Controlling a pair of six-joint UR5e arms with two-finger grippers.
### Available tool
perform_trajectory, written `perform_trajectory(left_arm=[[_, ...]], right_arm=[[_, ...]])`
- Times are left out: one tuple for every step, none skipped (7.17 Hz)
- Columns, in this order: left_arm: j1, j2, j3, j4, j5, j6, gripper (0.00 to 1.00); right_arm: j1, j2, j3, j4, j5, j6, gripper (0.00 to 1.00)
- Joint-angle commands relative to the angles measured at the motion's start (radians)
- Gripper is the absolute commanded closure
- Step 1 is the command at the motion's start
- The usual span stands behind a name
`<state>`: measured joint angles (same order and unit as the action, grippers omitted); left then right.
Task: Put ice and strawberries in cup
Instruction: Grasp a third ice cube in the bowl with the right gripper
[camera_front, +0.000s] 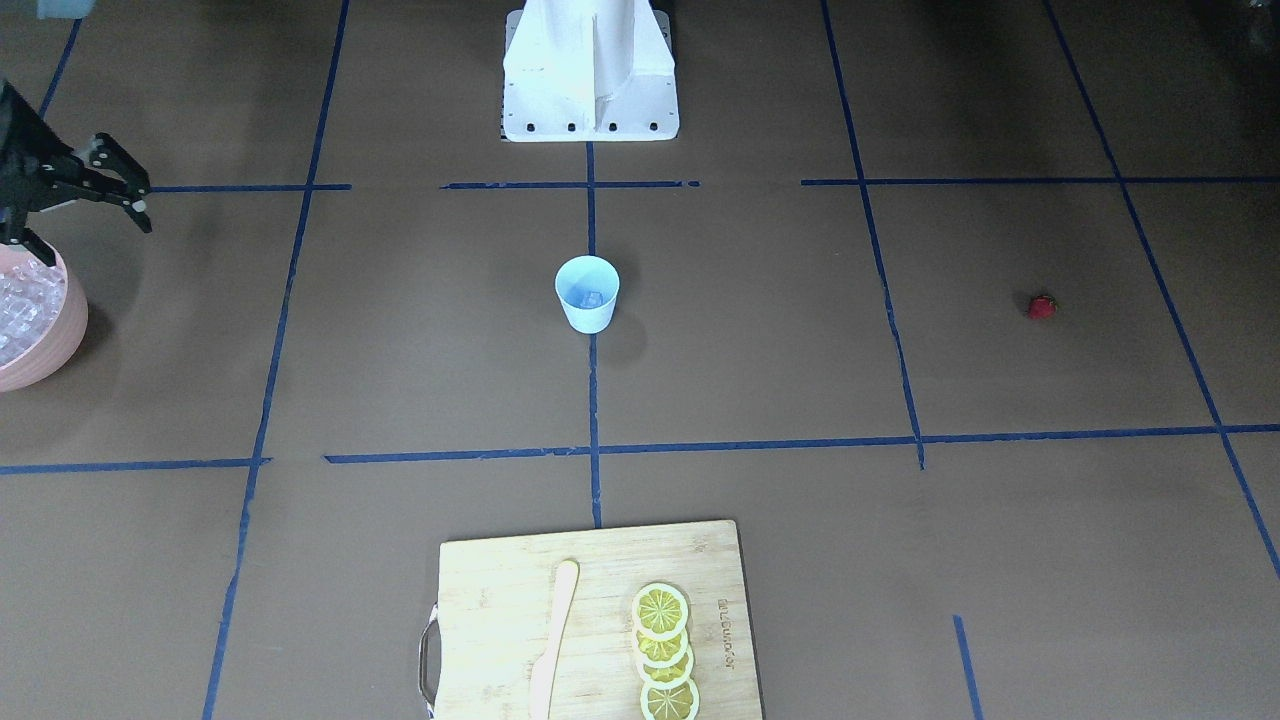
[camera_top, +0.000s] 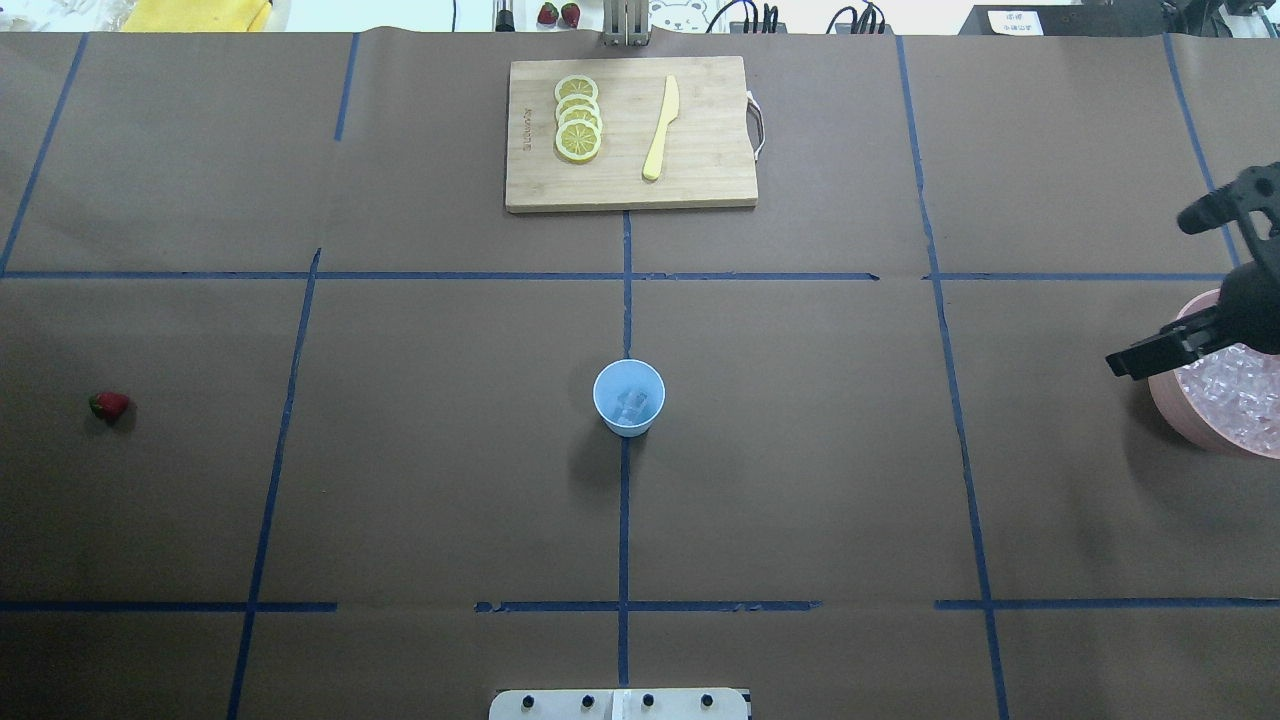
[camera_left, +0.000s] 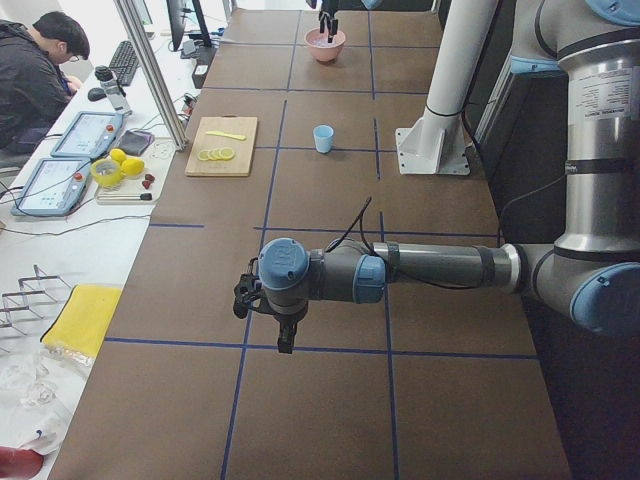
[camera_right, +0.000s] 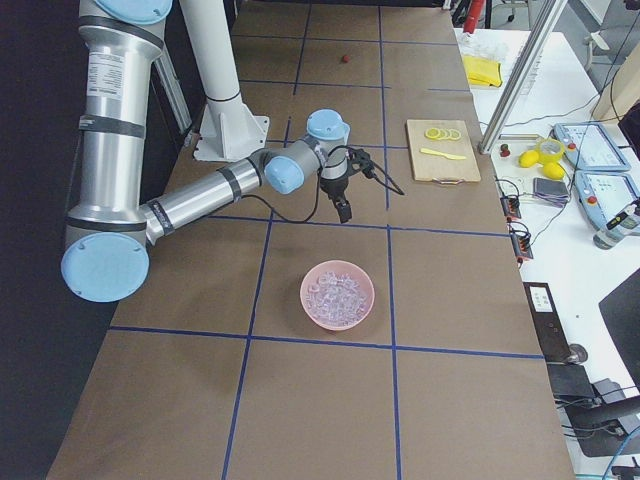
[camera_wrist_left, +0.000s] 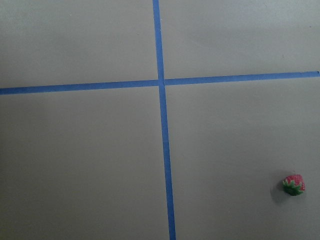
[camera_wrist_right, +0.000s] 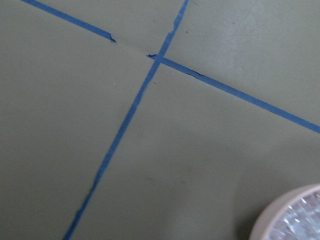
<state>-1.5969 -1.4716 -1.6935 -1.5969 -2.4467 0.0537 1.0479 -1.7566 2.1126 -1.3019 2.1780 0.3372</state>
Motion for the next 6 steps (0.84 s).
perform_trajectory(left_arm=[[0.0, 0.001, 0.0, 0.0, 0.0, 0.0, 0.0], [0.0, 0.001, -0.002, 0.0, 0.0, 0.0, 0.0], [0.0, 0.001, -0.002, 0.0, 0.0, 0.0, 0.0], [0.0, 0.001, -0.002, -0.002, 0.0, 0.0, 0.0], [0.0, 0.001, -0.002, 0.0, 0.0, 0.0, 0.0], [0.0, 0.001, 0.0, 0.0, 0.0, 0.0, 0.0]], right_arm=[[0.154, -0.111, -0.095, 0.108, 0.083, -0.241, 0.01], [0.188, -0.13, -0.147, 0.157, 0.085, -0.301, 0.01], [0.192, -0.129, -0.169, 0.189, 0.077, -0.29, 0.01], [0.19, -0.118, -0.186, 0.191, 0.06, -0.259, 0.02], [0.161, -0.115, -0.21, 0.194, 0.028, -0.23, 0.02], [0.124, -0.115, -0.22, 0.193, -0.015, -0.227, 0.02]])
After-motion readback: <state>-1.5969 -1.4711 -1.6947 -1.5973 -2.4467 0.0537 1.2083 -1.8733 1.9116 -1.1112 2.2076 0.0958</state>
